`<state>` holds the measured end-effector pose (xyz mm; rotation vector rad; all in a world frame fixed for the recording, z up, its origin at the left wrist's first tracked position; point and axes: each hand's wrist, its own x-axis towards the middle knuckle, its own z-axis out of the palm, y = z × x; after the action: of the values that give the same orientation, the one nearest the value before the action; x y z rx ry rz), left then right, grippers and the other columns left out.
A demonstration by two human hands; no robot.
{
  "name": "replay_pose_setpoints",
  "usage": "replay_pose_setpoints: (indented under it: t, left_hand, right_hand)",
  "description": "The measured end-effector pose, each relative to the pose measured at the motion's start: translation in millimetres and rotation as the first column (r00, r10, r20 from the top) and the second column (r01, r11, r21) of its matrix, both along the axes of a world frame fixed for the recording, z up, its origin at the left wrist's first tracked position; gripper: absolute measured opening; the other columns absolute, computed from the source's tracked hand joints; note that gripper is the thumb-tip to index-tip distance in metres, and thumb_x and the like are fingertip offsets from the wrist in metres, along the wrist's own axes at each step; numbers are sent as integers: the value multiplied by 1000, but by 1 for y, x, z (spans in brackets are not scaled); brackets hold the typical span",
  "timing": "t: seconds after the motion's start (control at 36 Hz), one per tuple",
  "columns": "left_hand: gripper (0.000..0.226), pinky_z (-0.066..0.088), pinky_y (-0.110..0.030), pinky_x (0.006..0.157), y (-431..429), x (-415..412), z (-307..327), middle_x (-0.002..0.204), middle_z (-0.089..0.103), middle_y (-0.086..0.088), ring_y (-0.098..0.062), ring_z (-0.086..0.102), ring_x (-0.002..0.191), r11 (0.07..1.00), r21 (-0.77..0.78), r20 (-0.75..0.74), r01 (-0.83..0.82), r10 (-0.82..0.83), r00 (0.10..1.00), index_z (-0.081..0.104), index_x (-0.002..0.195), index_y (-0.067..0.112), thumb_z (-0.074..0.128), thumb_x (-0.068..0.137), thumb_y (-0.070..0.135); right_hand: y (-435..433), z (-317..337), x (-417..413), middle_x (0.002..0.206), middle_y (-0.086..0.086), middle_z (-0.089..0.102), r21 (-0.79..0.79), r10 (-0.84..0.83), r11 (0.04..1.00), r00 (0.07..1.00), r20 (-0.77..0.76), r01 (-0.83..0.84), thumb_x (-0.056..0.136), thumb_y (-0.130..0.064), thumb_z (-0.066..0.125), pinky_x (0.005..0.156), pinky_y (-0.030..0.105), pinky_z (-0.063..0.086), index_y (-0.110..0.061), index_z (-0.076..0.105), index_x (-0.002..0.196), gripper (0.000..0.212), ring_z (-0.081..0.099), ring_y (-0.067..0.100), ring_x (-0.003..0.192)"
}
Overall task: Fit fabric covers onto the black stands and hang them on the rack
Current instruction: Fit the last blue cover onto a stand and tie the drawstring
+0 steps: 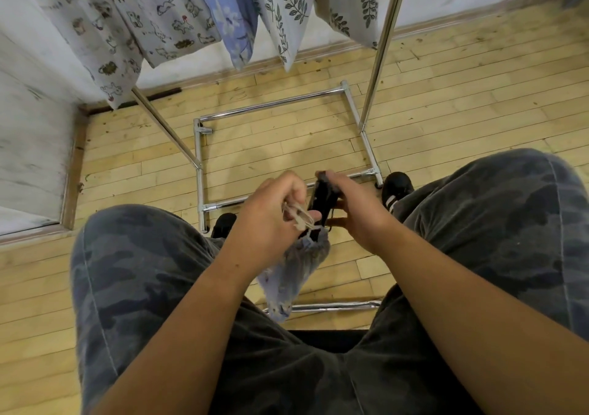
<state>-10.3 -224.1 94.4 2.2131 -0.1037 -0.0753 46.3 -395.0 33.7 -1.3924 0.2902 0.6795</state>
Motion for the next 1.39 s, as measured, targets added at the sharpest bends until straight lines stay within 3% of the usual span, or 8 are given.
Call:
replay_pose_setpoints:
  t: [0.11,0.22,0.42,0.56,0.69,0.83,1.11,1.39]
  left_hand:
    - [38,39,-16,58,1,1,-2,75,54,0,-4,45,60,998,-51,-90,-28,24,996,48,96,36,83,84,28]
    - [41,38,-13,59,2,-2,-7,76,54,0,-3,46,59,999,-39,-109,0,-5,994,48,100,39,84,84,29]
    - [48,40,-17,57,2,-1,-11,74,53,8,-3,52,62,998,48,-158,-37,44,986,49,117,48,81,81,47]
    - [66,39,-14,67,0,-4,-15,86,58,18,-1,58,81,987,159,-177,-31,59,982,45,142,43,70,84,62]
    - [45,41,-13,70,-4,-8,-15,100,65,23,5,60,91,988,149,-194,-45,74,978,52,127,44,66,88,61]
    - [20,52,-26,65,0,-7,-15,88,68,18,1,63,77,982,143,-242,-122,154,958,53,108,44,64,91,50]
    - [30,61,-43,69,7,-6,-23,77,69,13,-8,67,71,952,208,-261,-223,274,925,59,95,40,64,82,66]
    - [32,60,-42,65,6,-6,-24,69,69,11,-7,66,63,944,208,-205,-256,298,932,63,96,44,57,84,73]
  right_hand:
    - [7,5,-13,127,16,68,52,92,994,995,42,-94,107,-29,41,94,44,50,-16,67,130,37,63,26,111]
    - [7,8,-21,119,5,74,31,169,985,981,95,-172,105,-14,47,99,43,51,-27,74,119,34,66,25,118]
    - [-1,8,-23,120,5,72,-79,212,976,964,161,-201,101,-18,63,105,45,54,-27,70,125,27,67,22,117]
    - [-4,11,-28,119,6,71,-82,232,972,958,166,-222,100,-16,63,86,27,55,-26,70,123,26,68,18,112]
    - [-1,19,-31,115,-1,75,-36,235,972,963,134,-232,98,-8,51,85,25,50,-23,70,123,35,69,7,105]
    - [-3,23,-32,117,2,74,5,298,954,947,118,-301,87,4,36,81,21,50,-18,67,127,55,69,5,102]
    - [0,6,-40,123,-12,67,-286,541,835,794,278,-470,86,-19,81,100,32,55,-34,52,138,62,63,2,115]
    - [4,-1,-42,120,-20,66,-397,491,852,787,373,-342,89,-20,77,93,22,53,-41,55,124,46,61,-3,114]
